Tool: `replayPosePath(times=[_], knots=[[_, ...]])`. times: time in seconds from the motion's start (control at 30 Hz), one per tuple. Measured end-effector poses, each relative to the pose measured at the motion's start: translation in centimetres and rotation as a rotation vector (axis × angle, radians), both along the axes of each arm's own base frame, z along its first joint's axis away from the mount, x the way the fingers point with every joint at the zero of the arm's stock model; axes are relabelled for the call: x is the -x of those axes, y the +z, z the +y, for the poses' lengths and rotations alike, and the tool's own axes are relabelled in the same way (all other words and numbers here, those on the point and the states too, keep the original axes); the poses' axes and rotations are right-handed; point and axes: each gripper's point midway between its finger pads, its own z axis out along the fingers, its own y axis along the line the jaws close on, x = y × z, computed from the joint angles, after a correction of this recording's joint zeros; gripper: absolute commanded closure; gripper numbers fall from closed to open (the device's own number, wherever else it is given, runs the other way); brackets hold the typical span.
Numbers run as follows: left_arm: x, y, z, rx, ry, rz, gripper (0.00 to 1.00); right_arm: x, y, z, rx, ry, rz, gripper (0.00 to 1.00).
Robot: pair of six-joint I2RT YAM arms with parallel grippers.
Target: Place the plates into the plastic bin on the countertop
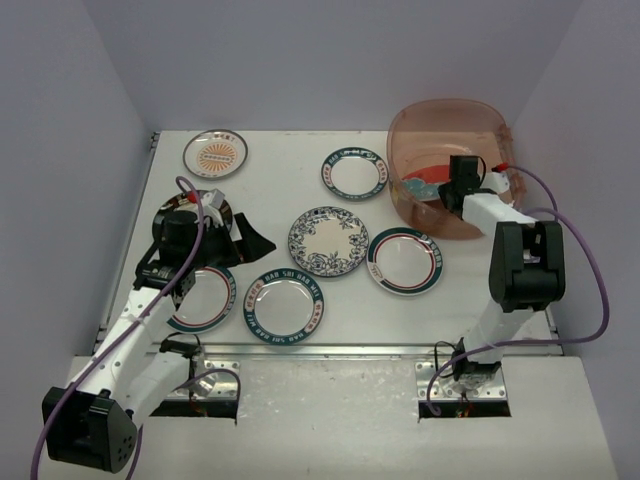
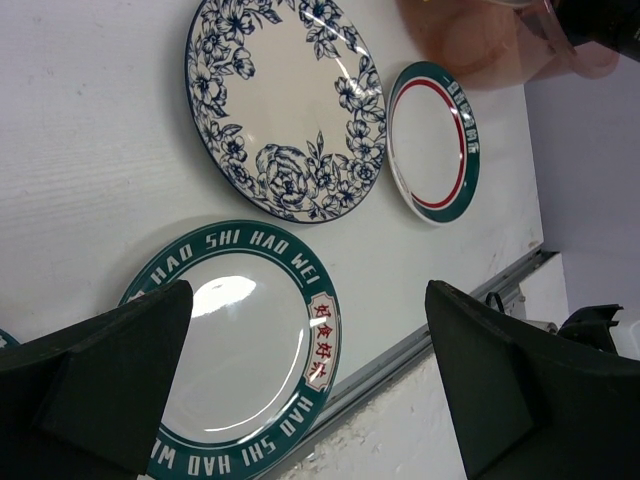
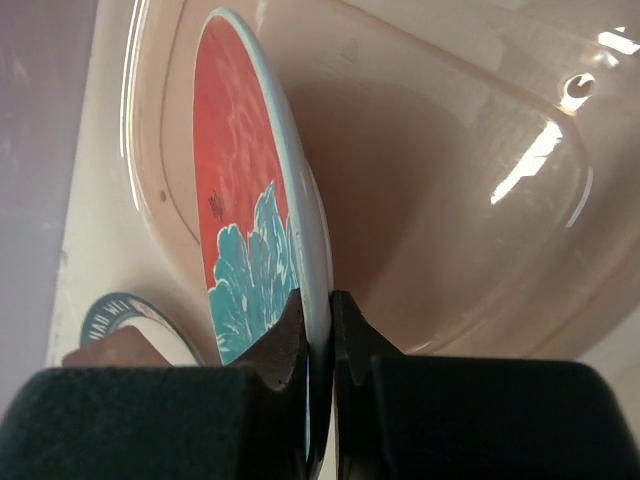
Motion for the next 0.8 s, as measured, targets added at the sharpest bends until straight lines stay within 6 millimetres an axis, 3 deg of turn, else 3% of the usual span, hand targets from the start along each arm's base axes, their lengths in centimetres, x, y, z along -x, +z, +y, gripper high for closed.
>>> replayPosePath(times=[0.17, 0.23, 0.3, 0.33, 0.4, 0.57, 0.8], knots=[[0.1, -0.1, 0.0, 0.002, -0.003, 0.001, 0.0, -1.8, 0.9, -0.3, 0.014, -0.001, -0.025, 0.86], [0.1, 0.0, -0.1, 0.003, -0.004, -0.001, 0.0, -2.6, 1.1, -0.4, 0.029, 0.002, -0.031, 0.74], [0.2, 0.1, -0.1, 0.004, -0.005, -0.003, 0.0, -3.3, 1.2, -0.7, 0.044, -0.002, -0.038, 0.43], [0.2, 0.1, -0.1, 0.005, -0.006, -0.006, 0.0, -3.5, 1.4, -0.8, 0.052, -0.004, -0.05, 0.19], [0.3, 0.2, -0.1, 0.006, -0.006, -0.012, 0.0, -3.9, 2.0, -0.9, 0.06, -0.005, -0.065, 0.05], [0.3, 0.3, -0.1, 0.006, -0.005, -0.015, 0.0, -4.3, 3.1, -0.6, 0.047, 0.01, -0.053, 0.01], [-0.1, -1.0, 0.1, -0.005, 0.015, 0.036, 0.0, -5.3, 5.8, 1.7, -0.039, 0.115, -0.014, 0.01]])
